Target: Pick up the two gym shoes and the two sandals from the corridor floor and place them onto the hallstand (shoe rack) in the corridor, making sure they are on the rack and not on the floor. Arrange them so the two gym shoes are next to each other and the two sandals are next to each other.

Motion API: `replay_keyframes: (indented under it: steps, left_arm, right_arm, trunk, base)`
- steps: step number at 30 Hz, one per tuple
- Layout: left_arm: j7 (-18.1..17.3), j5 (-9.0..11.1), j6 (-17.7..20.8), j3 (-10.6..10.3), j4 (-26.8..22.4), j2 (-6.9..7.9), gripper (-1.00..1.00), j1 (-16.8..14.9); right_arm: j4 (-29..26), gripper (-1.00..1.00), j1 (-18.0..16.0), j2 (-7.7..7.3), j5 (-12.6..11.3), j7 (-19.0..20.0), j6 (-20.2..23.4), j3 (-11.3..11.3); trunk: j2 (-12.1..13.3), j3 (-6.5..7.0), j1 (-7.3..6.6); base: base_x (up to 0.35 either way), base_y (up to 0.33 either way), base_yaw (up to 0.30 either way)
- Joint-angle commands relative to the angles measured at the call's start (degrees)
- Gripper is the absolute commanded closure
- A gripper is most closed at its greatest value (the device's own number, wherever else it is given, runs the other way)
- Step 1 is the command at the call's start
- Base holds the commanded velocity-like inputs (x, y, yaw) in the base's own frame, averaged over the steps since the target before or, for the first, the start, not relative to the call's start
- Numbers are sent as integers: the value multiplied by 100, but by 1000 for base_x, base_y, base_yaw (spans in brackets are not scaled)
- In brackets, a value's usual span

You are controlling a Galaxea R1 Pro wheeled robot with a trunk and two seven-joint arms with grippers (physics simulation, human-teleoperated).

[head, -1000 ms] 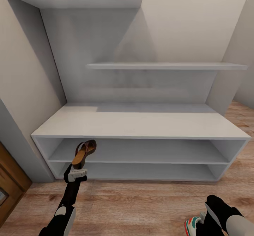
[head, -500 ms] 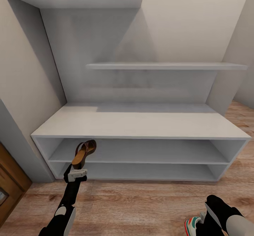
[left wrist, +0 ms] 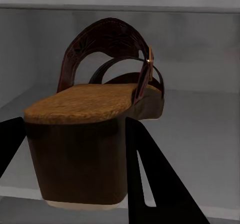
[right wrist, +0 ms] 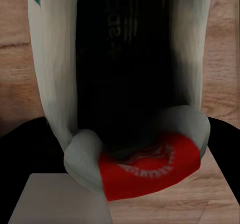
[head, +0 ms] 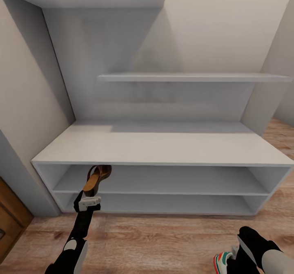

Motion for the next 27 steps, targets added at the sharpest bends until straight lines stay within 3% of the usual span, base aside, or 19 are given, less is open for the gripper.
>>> replay_keyframes:
  steps: [1, 27]
  left_arm:
    - [0, 1, 0, 0, 1, 1, 100, 0]
    - [0, 1, 0, 0, 8, 0, 100, 0]
  right_arm:
    - [0, 100, 0, 0, -1, 0, 0, 0]
    - [0, 100, 0, 2, -1, 5, 0, 0]
  trunk:
    - [0, 0, 0]
    - [0, 0, 0]
  base:
    - [118, 0, 0]
    - [51, 0, 0]
